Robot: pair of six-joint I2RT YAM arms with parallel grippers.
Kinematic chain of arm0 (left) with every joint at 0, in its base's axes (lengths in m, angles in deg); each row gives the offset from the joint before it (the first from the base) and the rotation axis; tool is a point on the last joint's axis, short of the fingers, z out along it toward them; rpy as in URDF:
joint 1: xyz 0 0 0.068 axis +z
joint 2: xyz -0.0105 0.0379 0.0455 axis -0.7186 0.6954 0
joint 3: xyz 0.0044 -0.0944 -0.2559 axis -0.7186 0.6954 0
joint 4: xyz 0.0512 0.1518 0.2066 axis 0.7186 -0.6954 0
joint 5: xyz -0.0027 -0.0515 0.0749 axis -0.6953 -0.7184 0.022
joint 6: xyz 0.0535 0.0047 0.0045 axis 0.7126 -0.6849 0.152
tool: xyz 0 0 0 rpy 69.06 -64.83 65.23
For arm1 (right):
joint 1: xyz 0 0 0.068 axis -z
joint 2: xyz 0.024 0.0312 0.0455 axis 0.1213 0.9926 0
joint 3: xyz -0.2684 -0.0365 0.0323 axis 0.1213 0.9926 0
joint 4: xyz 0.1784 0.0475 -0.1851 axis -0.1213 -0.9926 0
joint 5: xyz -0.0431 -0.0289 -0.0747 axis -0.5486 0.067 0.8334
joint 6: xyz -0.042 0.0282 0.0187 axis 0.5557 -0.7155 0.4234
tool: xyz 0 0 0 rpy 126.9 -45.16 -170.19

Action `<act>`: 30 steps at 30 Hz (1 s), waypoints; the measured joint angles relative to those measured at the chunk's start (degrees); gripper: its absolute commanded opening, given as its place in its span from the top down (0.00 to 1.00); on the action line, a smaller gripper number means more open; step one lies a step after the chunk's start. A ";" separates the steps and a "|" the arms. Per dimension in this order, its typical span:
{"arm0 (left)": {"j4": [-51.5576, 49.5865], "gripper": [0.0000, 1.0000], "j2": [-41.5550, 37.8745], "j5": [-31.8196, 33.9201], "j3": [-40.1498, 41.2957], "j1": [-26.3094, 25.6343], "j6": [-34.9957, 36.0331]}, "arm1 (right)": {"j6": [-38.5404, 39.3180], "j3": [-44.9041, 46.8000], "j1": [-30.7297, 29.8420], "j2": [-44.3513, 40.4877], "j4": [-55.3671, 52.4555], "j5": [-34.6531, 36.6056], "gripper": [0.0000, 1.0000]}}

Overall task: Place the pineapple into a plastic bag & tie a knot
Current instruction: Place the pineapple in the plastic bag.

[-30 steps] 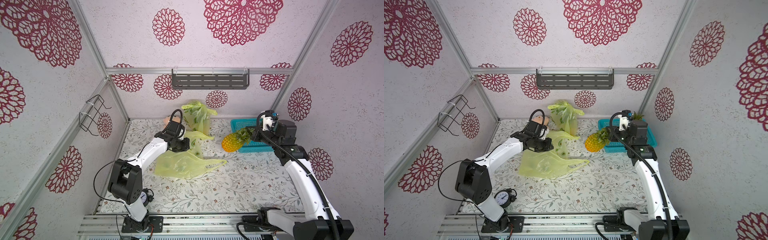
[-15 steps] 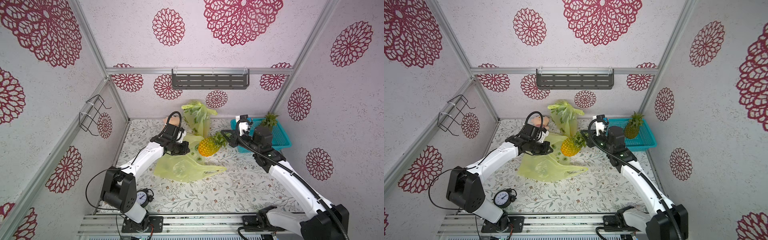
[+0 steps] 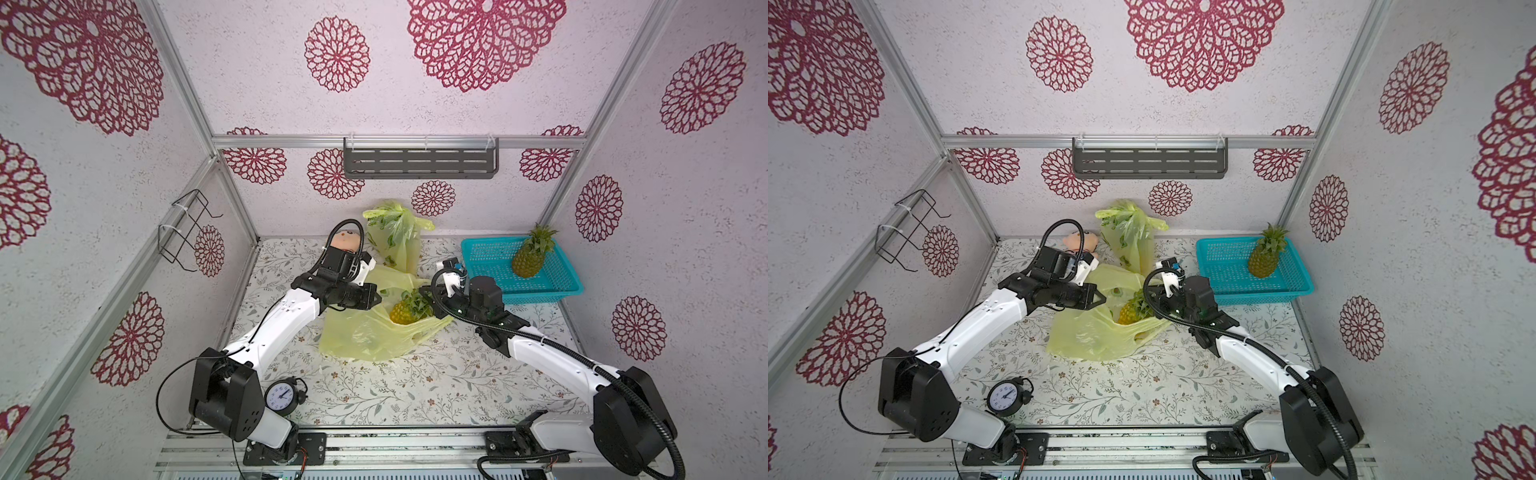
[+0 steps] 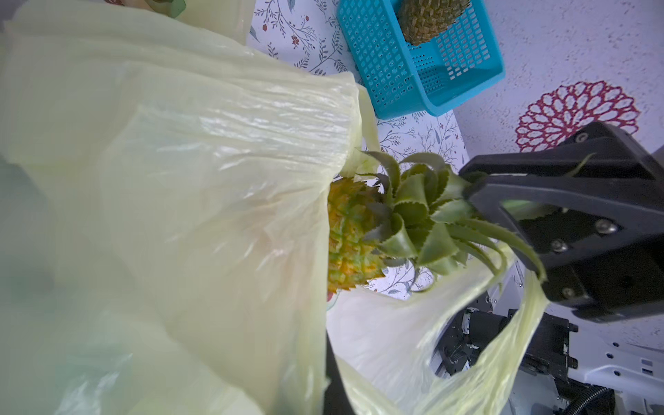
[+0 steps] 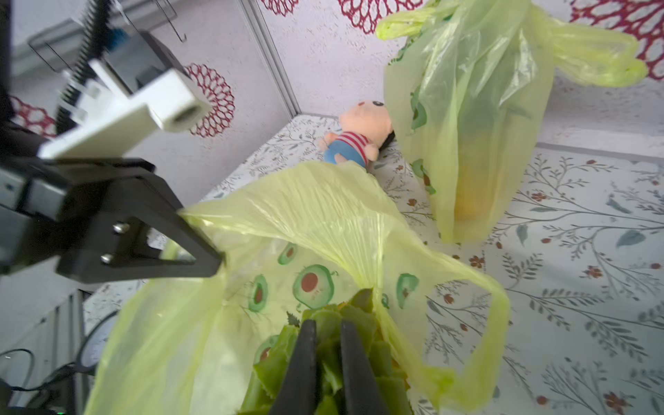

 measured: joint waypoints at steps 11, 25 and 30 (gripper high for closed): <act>-2.62 1.00 7.82 -1.99 -6.64 0.00 -0.42 | 11.41 -1.01 -6.84 0.52 3.82 2.86 1.00; -8.09 1.00 10.64 -2.56 -9.22 0.00 2.62 | 18.25 -7.21 -7.37 13.27 8.48 6.91 0.60; -8.35 1.00 11.78 -1.40 -9.25 0.04 2.84 | 14.40 -12.37 -6.99 13.35 5.64 9.05 0.21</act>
